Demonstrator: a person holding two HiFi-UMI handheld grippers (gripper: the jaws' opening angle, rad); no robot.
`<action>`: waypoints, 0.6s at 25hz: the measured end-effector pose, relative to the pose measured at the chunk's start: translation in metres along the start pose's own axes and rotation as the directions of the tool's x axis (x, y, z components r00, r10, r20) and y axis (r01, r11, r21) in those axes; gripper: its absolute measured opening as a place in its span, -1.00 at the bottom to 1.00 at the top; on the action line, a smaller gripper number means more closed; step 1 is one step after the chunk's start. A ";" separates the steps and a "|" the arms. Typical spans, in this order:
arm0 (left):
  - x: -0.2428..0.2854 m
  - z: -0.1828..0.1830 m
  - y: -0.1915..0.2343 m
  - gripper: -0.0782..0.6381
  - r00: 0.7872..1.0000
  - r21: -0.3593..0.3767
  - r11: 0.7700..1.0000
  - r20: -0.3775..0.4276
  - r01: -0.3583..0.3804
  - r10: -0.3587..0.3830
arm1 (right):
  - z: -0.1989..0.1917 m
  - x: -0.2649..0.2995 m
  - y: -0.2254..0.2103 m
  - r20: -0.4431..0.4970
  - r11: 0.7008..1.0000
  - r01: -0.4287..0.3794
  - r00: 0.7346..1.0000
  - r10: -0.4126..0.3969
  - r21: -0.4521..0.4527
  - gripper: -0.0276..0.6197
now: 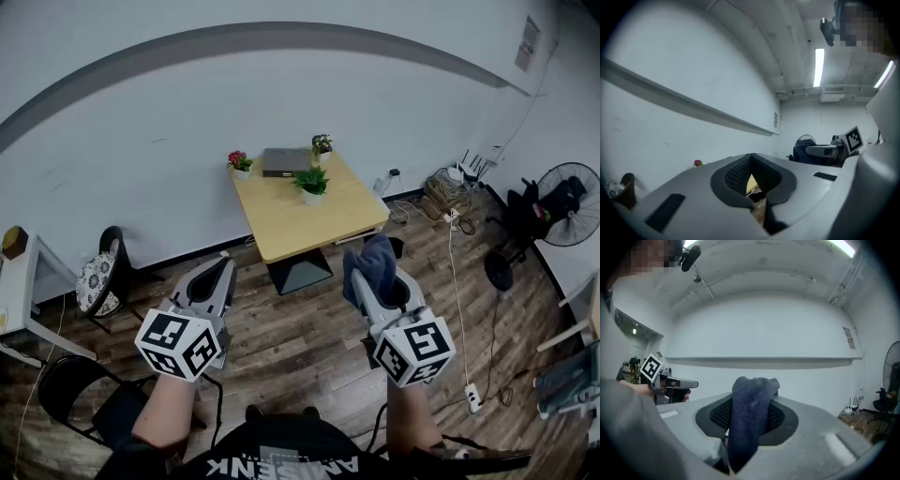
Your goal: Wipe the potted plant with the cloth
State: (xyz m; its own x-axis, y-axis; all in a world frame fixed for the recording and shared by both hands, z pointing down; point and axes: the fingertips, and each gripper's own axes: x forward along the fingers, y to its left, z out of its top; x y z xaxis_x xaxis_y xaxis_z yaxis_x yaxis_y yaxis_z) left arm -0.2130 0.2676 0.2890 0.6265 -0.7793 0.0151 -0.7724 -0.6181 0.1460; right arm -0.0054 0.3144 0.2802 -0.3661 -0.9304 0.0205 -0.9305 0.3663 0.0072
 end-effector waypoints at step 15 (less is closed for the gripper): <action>-0.008 -0.010 0.004 -0.77 0.998 0.100 0.994 -0.035 -0.040 0.044 | -0.001 -0.003 0.008 0.007 0.999 0.009 1.000 -0.009 0.033 -0.52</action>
State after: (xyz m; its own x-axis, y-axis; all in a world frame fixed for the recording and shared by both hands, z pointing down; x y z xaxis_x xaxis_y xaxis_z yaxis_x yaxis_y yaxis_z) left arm -0.2202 0.2722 0.2993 0.5955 -0.8014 0.0557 -0.8033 -0.5938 0.0452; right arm -0.0117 0.3199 0.2807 -0.3578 -0.9337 0.0138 -0.9336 0.3574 -0.0258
